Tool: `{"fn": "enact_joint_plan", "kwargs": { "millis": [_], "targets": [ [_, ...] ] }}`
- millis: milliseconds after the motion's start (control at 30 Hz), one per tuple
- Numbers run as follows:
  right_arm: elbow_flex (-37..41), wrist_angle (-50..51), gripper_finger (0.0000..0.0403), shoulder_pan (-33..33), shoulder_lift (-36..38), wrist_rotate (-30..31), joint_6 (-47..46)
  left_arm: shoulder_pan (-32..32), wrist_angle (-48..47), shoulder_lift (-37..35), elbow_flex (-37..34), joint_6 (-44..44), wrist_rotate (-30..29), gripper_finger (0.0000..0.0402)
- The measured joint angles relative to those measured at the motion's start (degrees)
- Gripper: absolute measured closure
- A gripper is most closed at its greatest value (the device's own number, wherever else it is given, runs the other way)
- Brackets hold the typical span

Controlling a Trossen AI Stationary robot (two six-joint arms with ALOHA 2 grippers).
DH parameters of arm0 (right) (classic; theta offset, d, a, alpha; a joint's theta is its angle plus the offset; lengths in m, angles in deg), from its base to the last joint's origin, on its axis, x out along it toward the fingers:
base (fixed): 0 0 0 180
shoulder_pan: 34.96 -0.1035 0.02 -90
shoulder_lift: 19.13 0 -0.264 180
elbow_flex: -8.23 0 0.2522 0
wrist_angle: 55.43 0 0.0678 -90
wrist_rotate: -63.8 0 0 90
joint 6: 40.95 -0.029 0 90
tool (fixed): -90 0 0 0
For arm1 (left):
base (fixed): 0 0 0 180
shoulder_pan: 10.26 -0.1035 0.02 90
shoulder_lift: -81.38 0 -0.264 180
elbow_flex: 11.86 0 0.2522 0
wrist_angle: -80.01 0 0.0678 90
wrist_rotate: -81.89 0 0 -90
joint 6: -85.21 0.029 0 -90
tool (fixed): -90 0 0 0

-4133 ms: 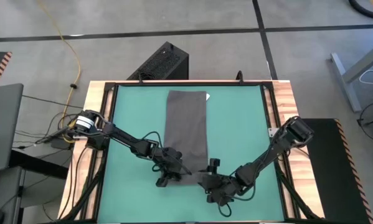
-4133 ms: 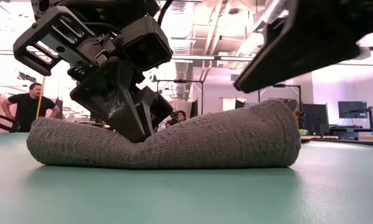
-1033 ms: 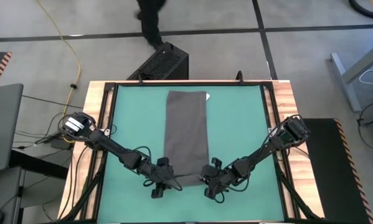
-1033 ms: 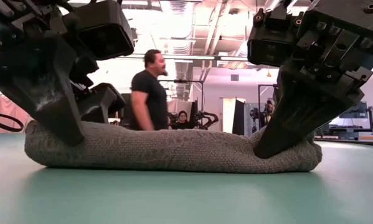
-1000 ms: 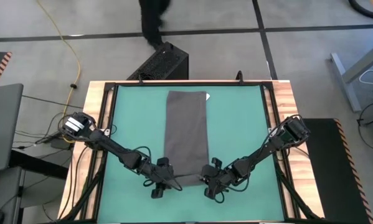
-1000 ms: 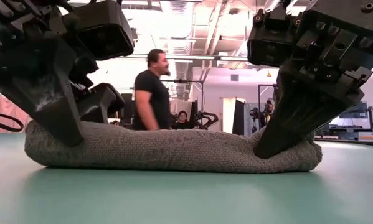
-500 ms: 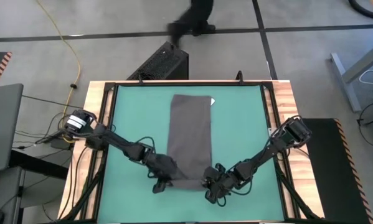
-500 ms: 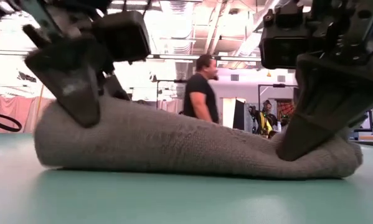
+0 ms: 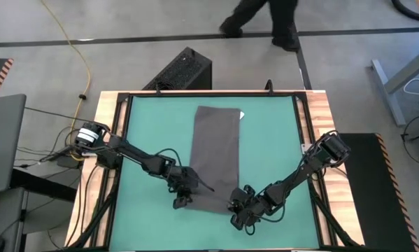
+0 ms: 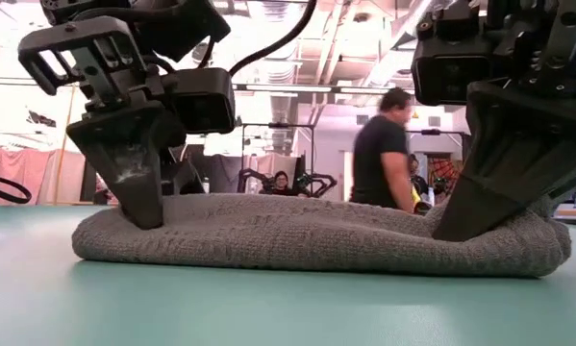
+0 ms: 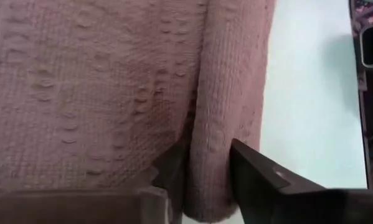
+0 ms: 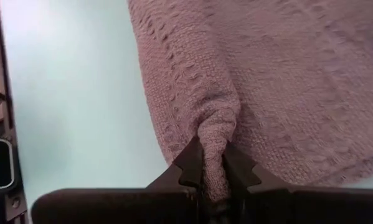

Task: Roll towel into tight, uniform cylinder
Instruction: Roll the gray towel

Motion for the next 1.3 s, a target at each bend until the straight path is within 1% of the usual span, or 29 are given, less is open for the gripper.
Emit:
{"fn": "enact_joint_plan", "kwargs": {
  "millis": [100,233,300,400,467,567,633,667,733,867,933,1033,1167,1300],
  "targets": [
    [0.0,0.2,0.0352,0.0,0.0,1.04,-0.02,-0.2,-0.9,-0.93,-0.02,2.12,1.16,0.028],
    [0.02,0.24,0.0352,0.05,0.0,1.15,-0.05,-0.44,-4.5,-3.61,-0.11,4.31,0.97,0.0277],
    [0.04,0.23,0.0352,0.06,0.0,1.28,-0.06,-0.56,-8.42,-6.2,-0.11,5.37,0.14,0.0277],
    [0.04,0.28,0.0352,0.22,0.0,1.78,-0.41,-0.11,-11.62,-10.59,-0.14,7.04,-3.9,0.0277],
    [0.04,0.27,0.0352,0.22,0.0,2.1,-0.44,1.38,-9.55,-13.82,-0.15,8.36,-6.67,0.0277],
    [0.04,0.15,0.0352,0.2,0.0,2.64,-0.47,5.48,-0.7,-16.38,-0.09,11.67,-11.75,0.0276],
    [0.04,0.15,0.0352,0.2,0.0,2.84,-0.46,8.62,5.47,-15.23,-0.07,14.87,-16.19,0.0276],
    [0.04,0.14,0.0352,0.2,0.0,3.18,-0.48,9.92,8.39,-13.65,-0.06,16.06,-18.34,0.0276],
    [0.04,0.13,0.0352,0.2,0.0,3.46,-0.44,11.77,13.74,-9.71,-0.07,18.32,-20.87,0.0276],
    [0.04,0.14,0.0352,0.2,0.0,3.97,-0.46,12.63,25.74,-1.98,-0.1,21.55,-21.73,0.0276],
    [0.04,0.16,0.0352,0.2,0.0,3.99,-0.81,11.89,28.97,1.34,-0.09,21.25,-22.93,0.0276],
    [0.04,0.16,0.0352,0.08,0.0,4.37,-0.99,9.91,29.61,4.48,-0.13,19.84,-24.08,0.0276],
    [0.09,0.23,0.0352,-0.24,-0.04,5.35,-1.46,7.4,27.69,4.93,-0.11,17.69,-23.83,0.0276],
    [0.09,0.19,0.035,-0.26,-0.04,5.48,-0.64,6.13,26.85,5.01,-0.11,17.22,-18.36,0.0276]
  ]
}}
